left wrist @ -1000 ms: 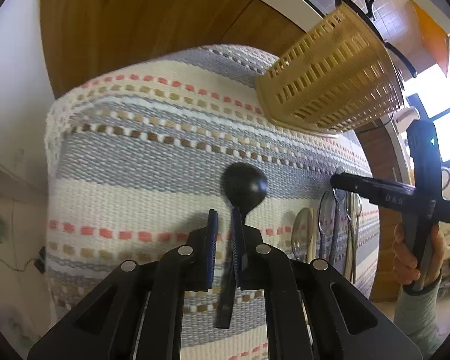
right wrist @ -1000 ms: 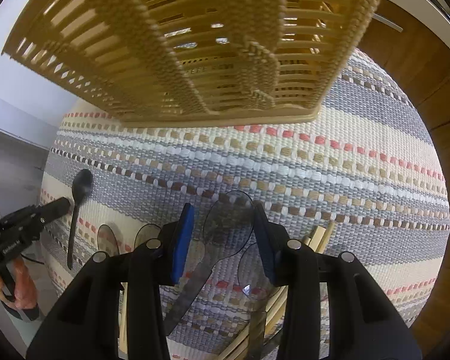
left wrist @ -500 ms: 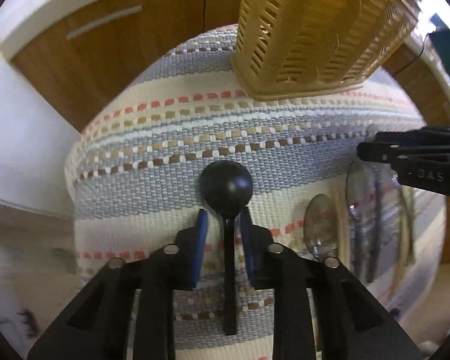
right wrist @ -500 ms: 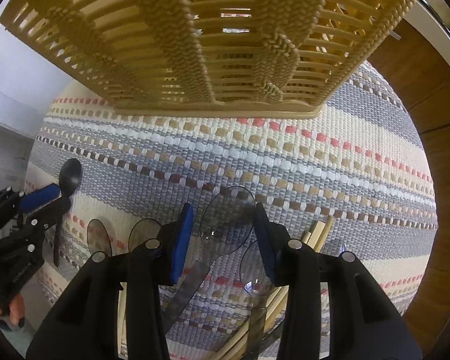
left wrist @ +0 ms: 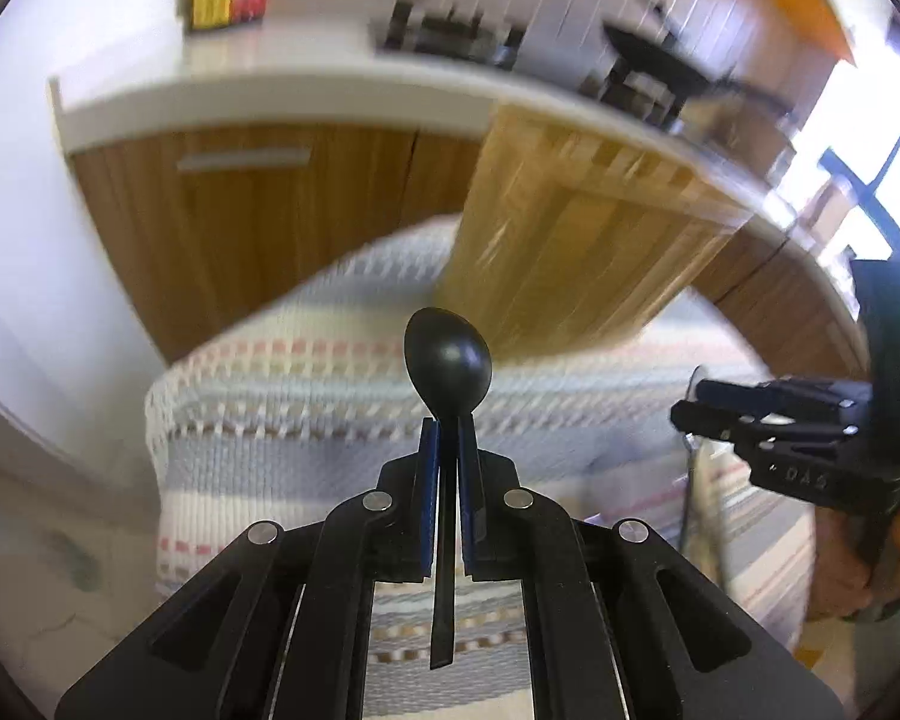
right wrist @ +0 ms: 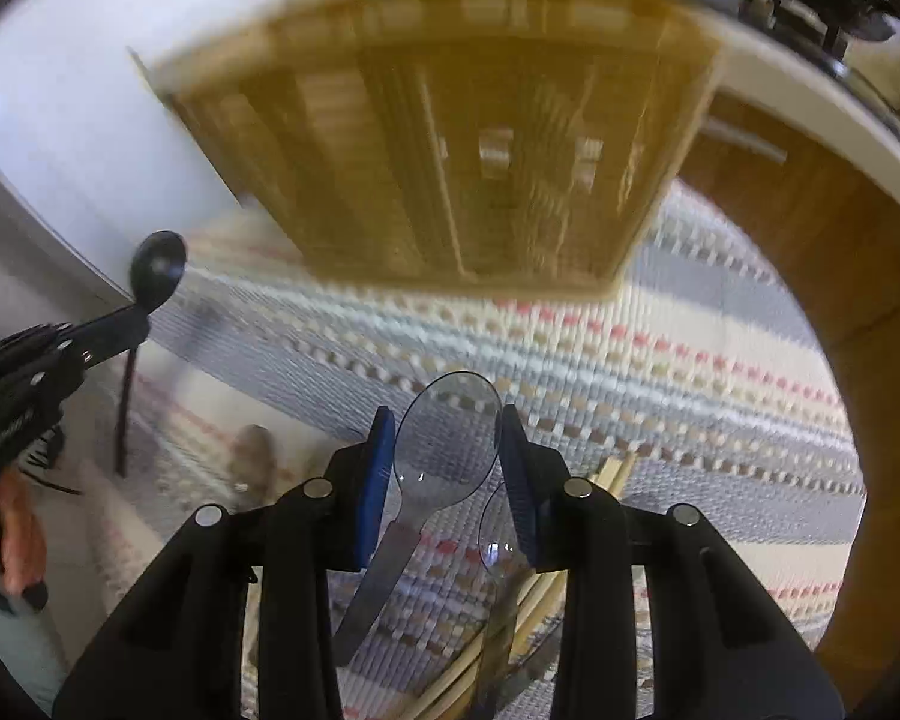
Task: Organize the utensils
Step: 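Lift both spoons over the tan basket and open both tools to drop them in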
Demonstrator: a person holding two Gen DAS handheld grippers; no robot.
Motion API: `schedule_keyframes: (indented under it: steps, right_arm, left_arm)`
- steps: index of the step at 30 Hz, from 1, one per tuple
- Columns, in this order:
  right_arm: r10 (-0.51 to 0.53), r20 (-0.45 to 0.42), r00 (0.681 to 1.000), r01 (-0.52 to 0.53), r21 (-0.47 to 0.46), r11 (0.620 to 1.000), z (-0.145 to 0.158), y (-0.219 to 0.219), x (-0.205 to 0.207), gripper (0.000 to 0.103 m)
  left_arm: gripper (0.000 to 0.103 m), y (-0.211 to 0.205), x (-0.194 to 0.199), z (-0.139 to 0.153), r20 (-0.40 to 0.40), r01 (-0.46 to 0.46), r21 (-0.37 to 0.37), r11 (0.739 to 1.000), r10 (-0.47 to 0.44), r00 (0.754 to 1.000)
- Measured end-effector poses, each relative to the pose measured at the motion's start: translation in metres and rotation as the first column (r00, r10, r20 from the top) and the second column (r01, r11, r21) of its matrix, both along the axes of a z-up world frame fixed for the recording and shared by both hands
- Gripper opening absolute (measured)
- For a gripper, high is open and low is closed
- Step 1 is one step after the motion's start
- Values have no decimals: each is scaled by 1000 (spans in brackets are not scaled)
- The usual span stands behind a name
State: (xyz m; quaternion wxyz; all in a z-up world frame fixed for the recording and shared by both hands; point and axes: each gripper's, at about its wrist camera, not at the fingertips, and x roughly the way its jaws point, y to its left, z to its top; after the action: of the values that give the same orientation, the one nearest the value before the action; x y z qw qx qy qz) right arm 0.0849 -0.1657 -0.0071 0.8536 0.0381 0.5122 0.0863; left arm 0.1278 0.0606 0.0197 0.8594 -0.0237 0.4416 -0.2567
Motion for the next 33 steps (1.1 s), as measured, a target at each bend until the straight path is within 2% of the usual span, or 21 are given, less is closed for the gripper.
schedule_keyframes:
  steps: [2,4,8,10,12,16,19,21,23,26,29,33]
  right_arm:
    - [1,81,997,-2,15,1000,21,-11,-9,32]
    - [-10,183,983,8,14,1000,48,-18,-17,32]
    - [-59,349,935,58,14,998,99,-40,-27,32]
    - [-98,434,896,106,5,994,129,-49,-30,32]
    - [-131,502,855,155,-5,988,152,-58,-29,32]
    - [-206,594,778,249,10,969,184,-79,-17,32]
    - [-230,680,696,275,43,960,187,-91,-5,32]
    - [-247,714,655,330,23,944,184,-98,7,32]
    - [-252,724,643,362,2,932,177,-101,19,32]
    - [-226,729,646,392,-63,918,169,-98,33,32]
    - [-191,722,665,410,-139,902,152,-93,46,32]
    - [-175,703,690,409,-179,895,138,-92,57,32]
  left_arm:
    - [4,1,-10,22,49,25,-86,996,-20,999]
    - [4,-8,-14,39,108,27,-114,993,-14,994]
    - [4,-29,-12,86,239,38,-188,981,8,971]
    - [4,-48,0,99,307,33,-184,982,26,951]
    - [4,-63,13,102,332,29,-203,979,40,942]
    - [4,-73,38,101,377,16,-305,952,105,920]
    - [4,-76,54,97,383,-23,-357,934,169,908]
    - [4,-78,65,90,384,-53,-368,928,203,901]
    - [4,-82,77,79,372,-86,-369,926,231,899]
    - [4,-89,80,66,411,-99,-349,932,247,878]
    - [4,-96,79,54,441,-96,-331,939,243,864]
    - [4,-103,80,41,465,-95,-295,951,230,855]
